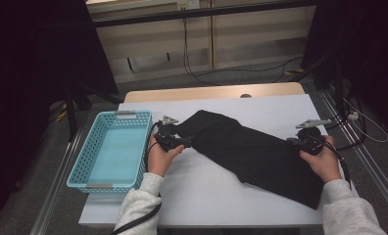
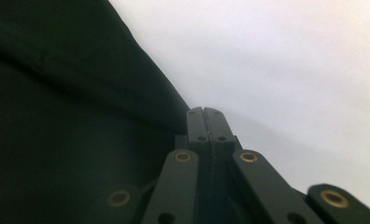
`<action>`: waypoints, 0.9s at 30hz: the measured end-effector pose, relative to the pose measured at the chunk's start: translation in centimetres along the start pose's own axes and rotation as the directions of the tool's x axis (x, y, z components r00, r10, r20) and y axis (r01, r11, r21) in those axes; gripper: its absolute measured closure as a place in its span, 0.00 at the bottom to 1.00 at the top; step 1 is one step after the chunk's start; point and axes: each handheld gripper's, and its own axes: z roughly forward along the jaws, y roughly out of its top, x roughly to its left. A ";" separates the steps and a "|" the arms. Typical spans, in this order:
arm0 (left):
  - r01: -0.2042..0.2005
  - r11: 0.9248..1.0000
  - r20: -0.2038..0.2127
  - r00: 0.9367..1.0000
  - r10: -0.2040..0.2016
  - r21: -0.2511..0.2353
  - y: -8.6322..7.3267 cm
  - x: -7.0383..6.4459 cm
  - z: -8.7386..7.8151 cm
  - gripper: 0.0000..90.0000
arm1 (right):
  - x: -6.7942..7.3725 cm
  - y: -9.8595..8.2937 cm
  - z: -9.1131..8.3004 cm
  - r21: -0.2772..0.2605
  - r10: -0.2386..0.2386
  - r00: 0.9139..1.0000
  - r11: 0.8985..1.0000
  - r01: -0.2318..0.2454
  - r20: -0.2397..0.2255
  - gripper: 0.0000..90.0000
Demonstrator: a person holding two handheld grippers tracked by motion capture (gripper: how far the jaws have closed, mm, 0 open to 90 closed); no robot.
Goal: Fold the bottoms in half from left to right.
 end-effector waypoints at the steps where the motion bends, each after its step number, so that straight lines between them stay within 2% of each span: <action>1: -0.003 1.000 -0.003 1.000 0.003 -0.005 0.2 0.1 0.0 0.17 | -0.1 -0.1 0.0 -0.004 0.021 1.000 1.000 -0.021 -0.006 0.99; 3: 0.006 1.000 -0.013 1.000 -0.006 -0.014 0.5 0.3 0.1 0.17 | -0.1 -0.2 -0.2 -0.013 0.023 1.000 1.000 -0.023 0.014 0.83; 4: -0.003 1.000 -0.016 1.000 0.003 -0.003 0.7 0.5 0.3 0.17 | 0.0 -0.3 -0.3 -0.016 0.034 0.999 0.999 -0.033 0.017 0.77; 6: -0.012 1.000 -0.024 1.000 0.012 0.007 1.1 0.8 0.7 0.17 | 0.1 -0.4 -0.7 -0.030 0.054 0.999 0.998 -0.054 -0.006 0.69; 11: 0.002 1.000 -0.031 1.000 -0.001 0.029 1.9 1.8 1.6 0.17 | 0.9 -0.7 -2.0 -0.059 0.046 0.998 0.997 -0.048 -0.035 0.61; 13: 0.018 0.999 -0.024 1.000 -0.017 0.032 2.0 2.1 1.8 0.17 | 1.3 -0.9 -2.4 -0.068 0.060 0.997 0.996 -0.063 -0.043 0.51; 15: 0.027 0.998 -0.050 0.998 -0.024 0.053 2.0 2.9 2.2 0.16 | 1.7 -1.2 -2.7 -0.070 0.052 0.997 0.996 -0.056 -0.059 0.49; 17: 0.023 0.998 -0.062 0.998 -0.019 0.062 2.0 3.4 2.4 0.16 | 2.1 -1.4 -3.0 -0.075 0.044 0.996 0.996 -0.050 -0.073 0.46; 20: 0.044 0.997 -0.067 0.997 -0.040 0.063 1.9 3.9 2.8 0.16 | 2.7 -1.6 -3.3 -0.084 0.034 0.996 0.996 -0.041 -0.087 0.41; 25: 0.032 0.996 -0.077 0.997 -0.026 0.080 2.0 4.2 3.3 0.15 | 3.3 -1.6 -3.9 -0.105 0.023 0.994 0.994 -0.034 -0.106 0.34; 27: 0.019 0.996 -0.098 0.995 -0.010 0.086 2.0 4.4 3.5 0.14 | 3.3 -1.6 -3.9 -0.107 0.031 0.993 0.993 -0.043 -0.112 0.31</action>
